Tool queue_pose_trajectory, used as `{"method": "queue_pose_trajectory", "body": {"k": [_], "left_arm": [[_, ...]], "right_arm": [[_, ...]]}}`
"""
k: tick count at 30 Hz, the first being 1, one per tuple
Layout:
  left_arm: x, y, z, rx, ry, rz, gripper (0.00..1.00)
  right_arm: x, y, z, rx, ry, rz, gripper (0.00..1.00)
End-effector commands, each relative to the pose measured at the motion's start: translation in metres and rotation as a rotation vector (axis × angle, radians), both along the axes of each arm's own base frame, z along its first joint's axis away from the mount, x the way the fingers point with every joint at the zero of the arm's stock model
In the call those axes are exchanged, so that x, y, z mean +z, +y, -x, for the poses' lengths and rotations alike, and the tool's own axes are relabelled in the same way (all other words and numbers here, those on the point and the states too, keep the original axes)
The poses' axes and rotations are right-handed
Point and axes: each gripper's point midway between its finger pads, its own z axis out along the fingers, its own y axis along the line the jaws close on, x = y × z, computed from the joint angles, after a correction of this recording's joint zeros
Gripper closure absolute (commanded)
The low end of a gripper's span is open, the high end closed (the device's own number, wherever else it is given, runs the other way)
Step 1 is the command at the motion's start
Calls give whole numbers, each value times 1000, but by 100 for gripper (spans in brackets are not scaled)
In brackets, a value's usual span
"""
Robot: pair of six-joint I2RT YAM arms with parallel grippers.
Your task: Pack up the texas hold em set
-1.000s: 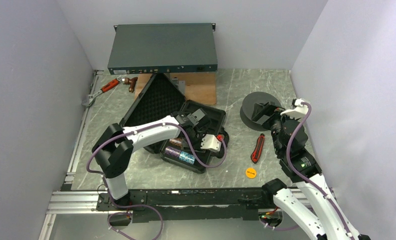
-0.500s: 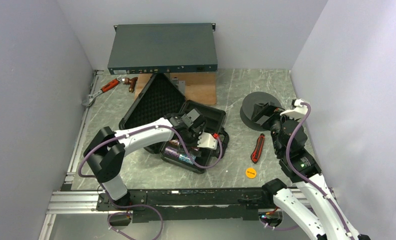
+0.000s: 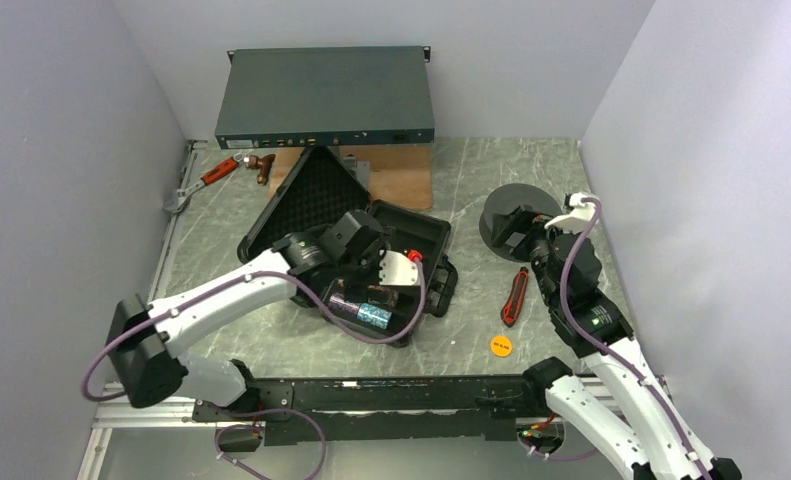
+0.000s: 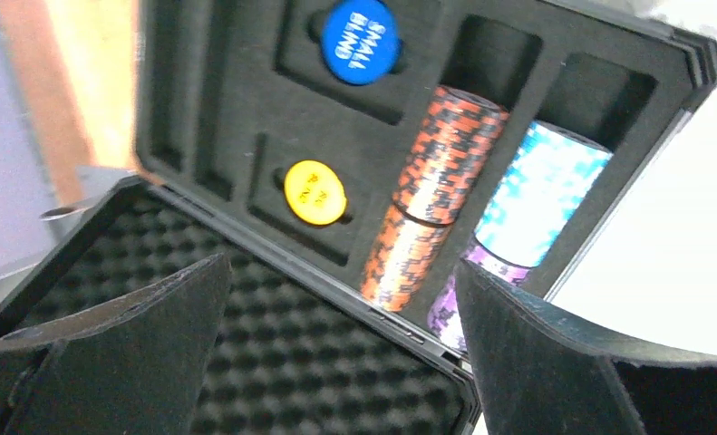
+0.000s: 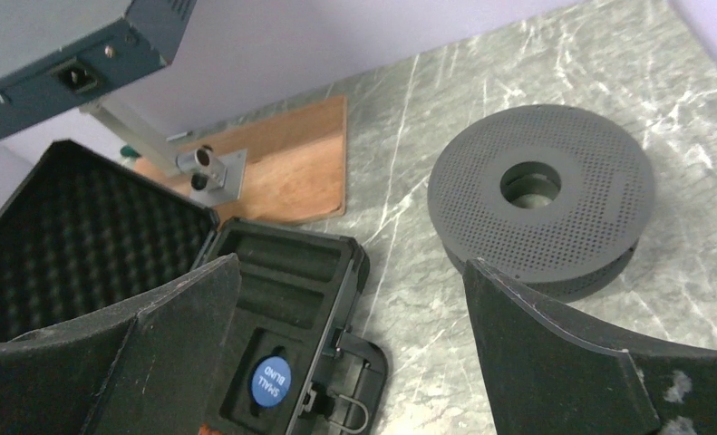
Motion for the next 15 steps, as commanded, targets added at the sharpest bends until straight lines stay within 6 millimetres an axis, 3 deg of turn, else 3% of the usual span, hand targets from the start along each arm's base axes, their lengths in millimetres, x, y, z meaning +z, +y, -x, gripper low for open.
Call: {"method": "queue_pose_trajectory", "body": {"k": [1, 5, 9, 11, 15], "left_arm": [[36, 9, -11, 133, -109, 129, 0], [73, 39, -33, 405, -268, 289, 0], [90, 71, -37, 701, -210, 478, 0], [92, 92, -40, 826, -196, 514, 0], [85, 122, -42, 949, -196, 558, 0]], "right_arm": [[-15, 23, -3, 117, 46, 7, 5], [-35, 51, -8, 246, 125, 9, 11], [-65, 85, -7, 411, 250, -13, 16], [-85, 97, -4, 477, 328, -18, 20], [-108, 123, 9, 623, 406, -55, 44]]}}
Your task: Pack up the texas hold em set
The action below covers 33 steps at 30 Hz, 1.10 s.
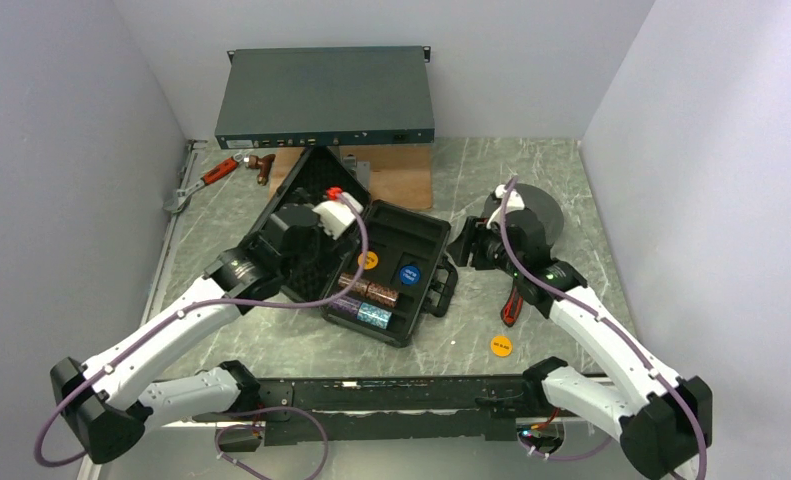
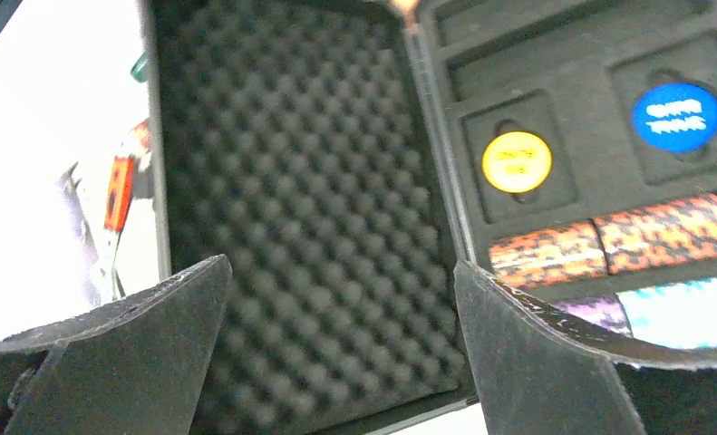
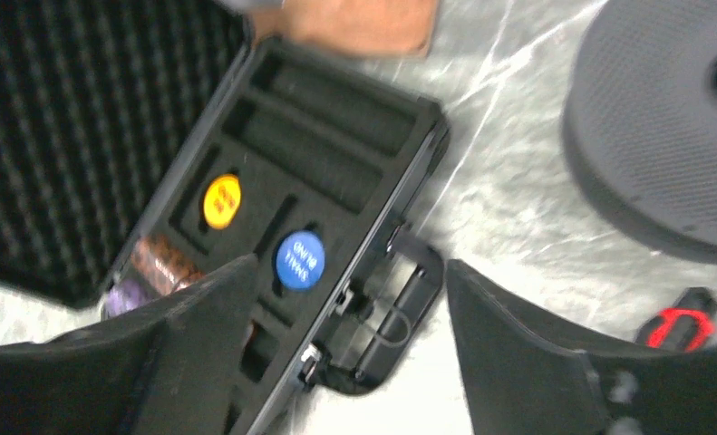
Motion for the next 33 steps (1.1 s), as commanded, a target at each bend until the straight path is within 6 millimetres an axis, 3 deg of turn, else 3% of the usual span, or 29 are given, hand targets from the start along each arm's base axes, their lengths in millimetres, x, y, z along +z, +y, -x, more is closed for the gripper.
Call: {"method": "queue_pose_trajectory", "body": {"k": [1, 8, 14, 21, 28, 33], "left_arm": [[7, 32, -4, 236, -32, 167, 0], [23, 85, -5, 485, -163, 213, 9], [35, 94, 4, 499, -218, 281, 13], [42, 96, 11, 455, -249, 311, 14], [43, 91, 14, 423, -240, 323, 14], [40, 85, 14, 393, -219, 321, 14]], "right_arm": [[-9, 39, 22, 211, 74, -108, 47], [-33, 73, 46, 331, 137, -103, 61], [-61, 102, 65, 386, 217, -60, 71], [-80, 123, 66, 375, 284, -47, 87], [-95, 141, 66, 395, 317, -8, 89], [-96, 151, 52, 387, 296, 14, 90]]}}
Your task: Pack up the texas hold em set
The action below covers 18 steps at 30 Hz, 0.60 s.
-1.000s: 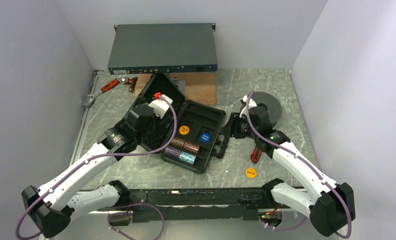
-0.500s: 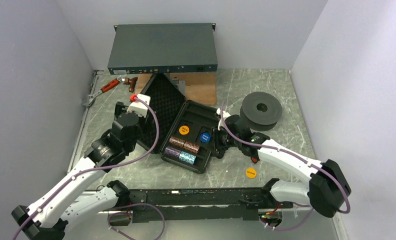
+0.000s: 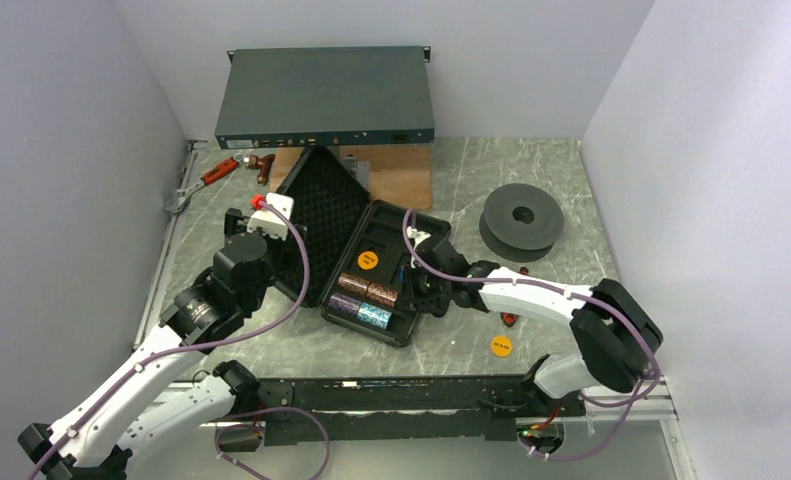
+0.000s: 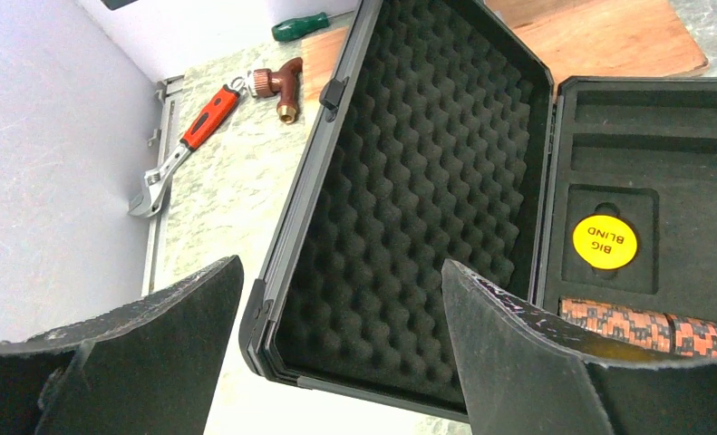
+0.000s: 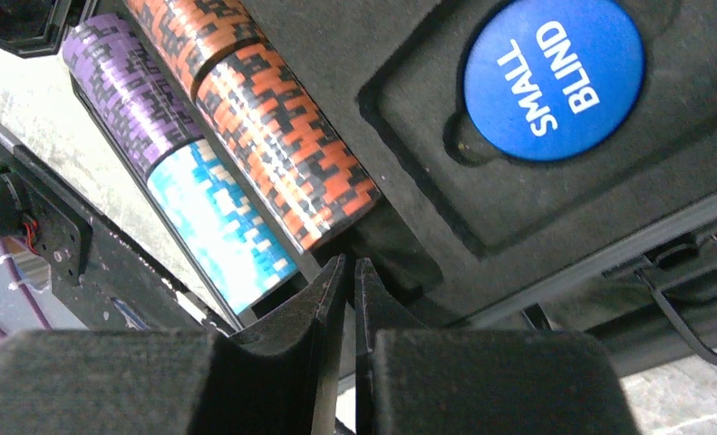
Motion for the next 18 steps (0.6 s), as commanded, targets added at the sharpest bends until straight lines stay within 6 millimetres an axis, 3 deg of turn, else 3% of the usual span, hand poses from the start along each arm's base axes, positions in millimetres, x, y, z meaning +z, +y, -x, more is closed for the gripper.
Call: {"method": "queue_pose_trajectory", "body": {"k": [1, 8, 12, 18], "left_arm": [[9, -8, -2, -37, -23, 25, 14], [8, -10, -1, -55, -18, 17, 14], [7, -10, -1, -62, -15, 13, 14], [7, -12, 0, -76, -10, 10, 14]], "right_arm": [[27, 25, -31, -20, -101, -56, 90], [22, 45, -37, 16, -88, -59, 93], [13, 45, -34, 22, -70, -40, 94], [16, 39, -31, 16, -79, -28, 93]]}}
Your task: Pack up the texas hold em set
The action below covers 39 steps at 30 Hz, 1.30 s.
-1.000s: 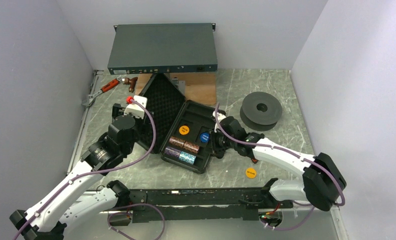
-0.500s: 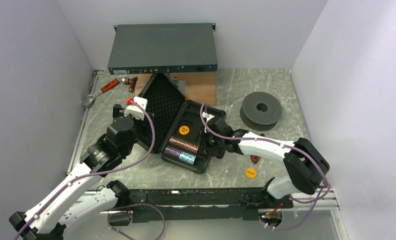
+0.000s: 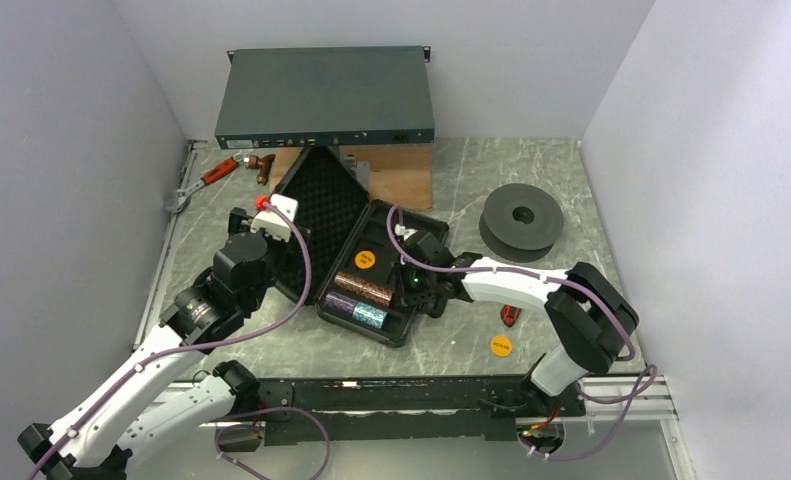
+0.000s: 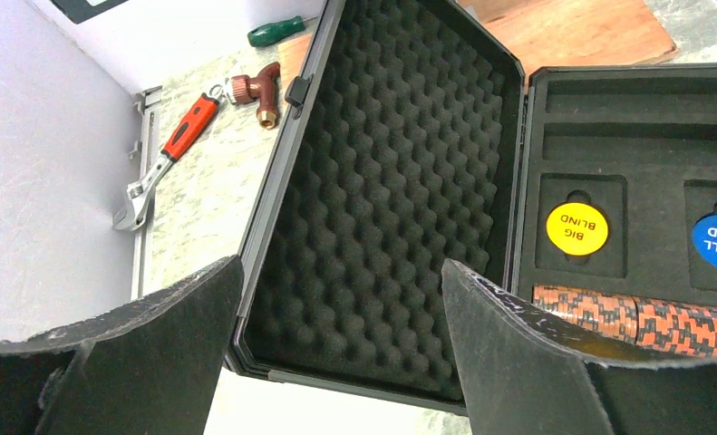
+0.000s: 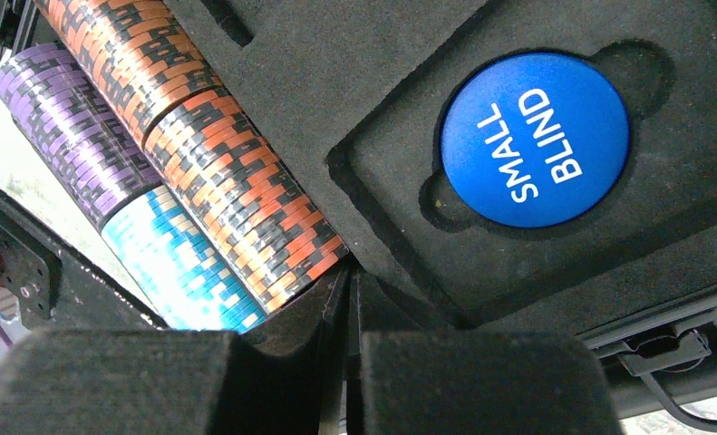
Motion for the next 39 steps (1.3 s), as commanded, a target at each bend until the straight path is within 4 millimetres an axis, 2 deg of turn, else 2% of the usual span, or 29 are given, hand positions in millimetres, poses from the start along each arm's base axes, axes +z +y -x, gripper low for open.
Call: {"method": "queue_pose_trajectory", "body": {"k": [1, 9, 15, 18, 23, 26, 28, 33, 37, 39], "left_arm": [[9, -4, -1, -20, -20, 18, 14], [9, -4, 0, -25, -19, 13, 13], [8, -4, 1, -30, -13, 9, 13], [6, -3, 1, -26, -12, 1, 12], [8, 0, 2, -18, -19, 1, 12], [10, 2, 2, -13, -29, -1, 11], [10, 3, 2, -7, -30, -6, 10], [13, 4, 4, -14, -39, -1, 9], [13, 2, 5, -29, -40, 6, 9], [14, 0, 5, -37, -39, 11, 9]], "right_arm": [[32, 20, -16, 7, -101, -92, 92], [50, 1, -15, -21, -153, -54, 80], [70, -17, -15, -60, -190, -14, 65], [81, -31, -14, -104, -212, 15, 52], [87, -71, -8, -238, -223, 102, 27], [87, -108, -2, -381, -218, 186, 10], [91, -133, 4, -483, -213, 240, 3], [90, -180, 29, -637, -179, 319, 0], [85, -183, 46, -671, -124, 243, 0], [75, -185, 53, -695, -95, 219, 0]]}}
